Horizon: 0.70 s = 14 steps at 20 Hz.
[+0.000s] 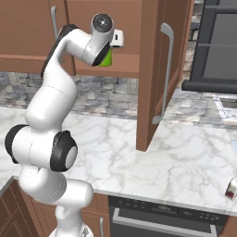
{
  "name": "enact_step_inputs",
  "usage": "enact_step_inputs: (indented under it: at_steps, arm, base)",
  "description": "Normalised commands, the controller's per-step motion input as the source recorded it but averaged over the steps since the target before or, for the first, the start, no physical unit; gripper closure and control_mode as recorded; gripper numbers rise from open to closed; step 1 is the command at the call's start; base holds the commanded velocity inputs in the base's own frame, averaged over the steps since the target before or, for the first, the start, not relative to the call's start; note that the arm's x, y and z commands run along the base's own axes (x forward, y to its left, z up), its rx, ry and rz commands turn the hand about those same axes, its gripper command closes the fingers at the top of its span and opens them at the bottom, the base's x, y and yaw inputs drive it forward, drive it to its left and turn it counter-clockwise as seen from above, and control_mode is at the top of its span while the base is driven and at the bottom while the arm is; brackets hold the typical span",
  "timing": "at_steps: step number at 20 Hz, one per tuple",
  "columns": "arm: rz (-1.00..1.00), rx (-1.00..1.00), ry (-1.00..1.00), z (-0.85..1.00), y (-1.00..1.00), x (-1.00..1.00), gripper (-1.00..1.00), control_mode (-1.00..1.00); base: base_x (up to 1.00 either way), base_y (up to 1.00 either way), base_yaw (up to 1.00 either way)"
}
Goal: Open the cabinet. Pick the spray and place it next to the sink. Then close the cabinet.
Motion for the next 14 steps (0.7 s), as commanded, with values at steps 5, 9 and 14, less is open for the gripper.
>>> enact_step_inputs:
  at_steps: [5, 9, 14]
  arm:
    - [0.0, 0.0, 0.0, 0.26, 0.0, 0.05, -1.0, -1.0]
    - [0.0, -0.02, 0.0, 0.0, 0.0, 0.3, -1.0, -1.0]
    - [0.0, -0.02, 0.0, 0.0, 0.0, 0.16, -1.0, -1.0]
  base:
    - [0.0, 0.0, 0.0]
    - [0.0, 0.0, 0.0]
    - [0.0, 0.0, 0.0]
